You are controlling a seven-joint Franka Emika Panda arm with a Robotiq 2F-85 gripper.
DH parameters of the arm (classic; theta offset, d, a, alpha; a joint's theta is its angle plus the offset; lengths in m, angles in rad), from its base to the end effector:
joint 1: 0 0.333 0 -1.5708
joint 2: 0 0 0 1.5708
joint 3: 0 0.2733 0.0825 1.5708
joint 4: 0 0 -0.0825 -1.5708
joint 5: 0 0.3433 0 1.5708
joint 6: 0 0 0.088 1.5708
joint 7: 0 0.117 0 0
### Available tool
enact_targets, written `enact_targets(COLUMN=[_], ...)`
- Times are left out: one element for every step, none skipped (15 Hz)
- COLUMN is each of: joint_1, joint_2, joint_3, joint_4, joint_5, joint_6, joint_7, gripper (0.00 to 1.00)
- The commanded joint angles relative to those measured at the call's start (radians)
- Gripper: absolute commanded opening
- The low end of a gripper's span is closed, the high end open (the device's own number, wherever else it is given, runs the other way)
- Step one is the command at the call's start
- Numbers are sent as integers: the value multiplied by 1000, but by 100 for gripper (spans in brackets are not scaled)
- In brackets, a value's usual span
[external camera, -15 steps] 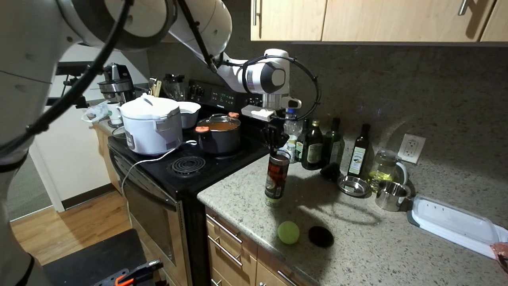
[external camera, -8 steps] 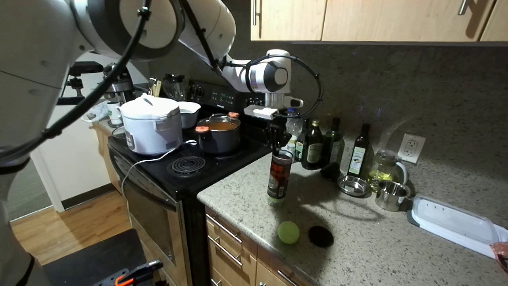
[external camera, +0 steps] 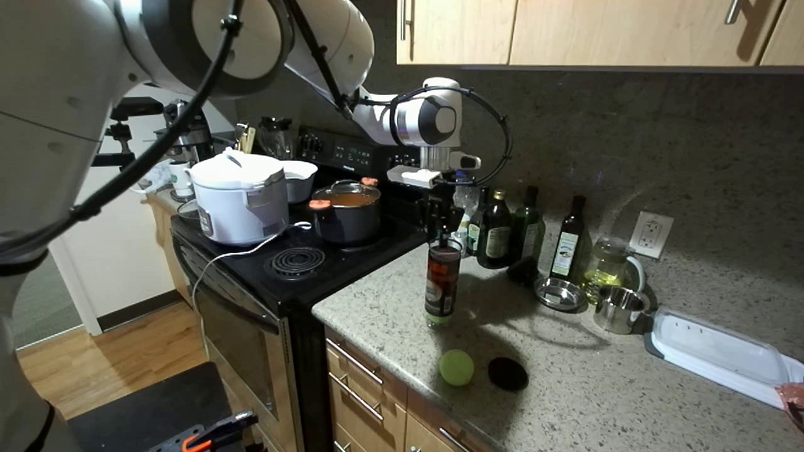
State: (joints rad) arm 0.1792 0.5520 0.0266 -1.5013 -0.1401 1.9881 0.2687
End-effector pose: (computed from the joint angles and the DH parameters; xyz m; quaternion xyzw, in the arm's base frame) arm 0.6255 0.1181 0.3143 0.9979 -0.0027 -0.0183 0.0620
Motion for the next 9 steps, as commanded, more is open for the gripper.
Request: enact_targets(joint_1=[5,5,5,5,2,1,0,-2,-3], joint_2=[-17,-20,-23,-28,-32,-37,-41,-49,-56], joint_3=[-7,-6,-6,-4,-1,1,3,5,8], joint_4=[5,3,2,-1,-4,-7,-10,-14,-18], joint_5=[7,7,7,9,15,20,25,31,36], joint_6=[-20,-19,-18,-16,-15,-11,-9,-6,-2], joint_7=[17,16,17,15,8,7,4,2,0], gripper=[65,67,70,66,69,72,75,78,82])
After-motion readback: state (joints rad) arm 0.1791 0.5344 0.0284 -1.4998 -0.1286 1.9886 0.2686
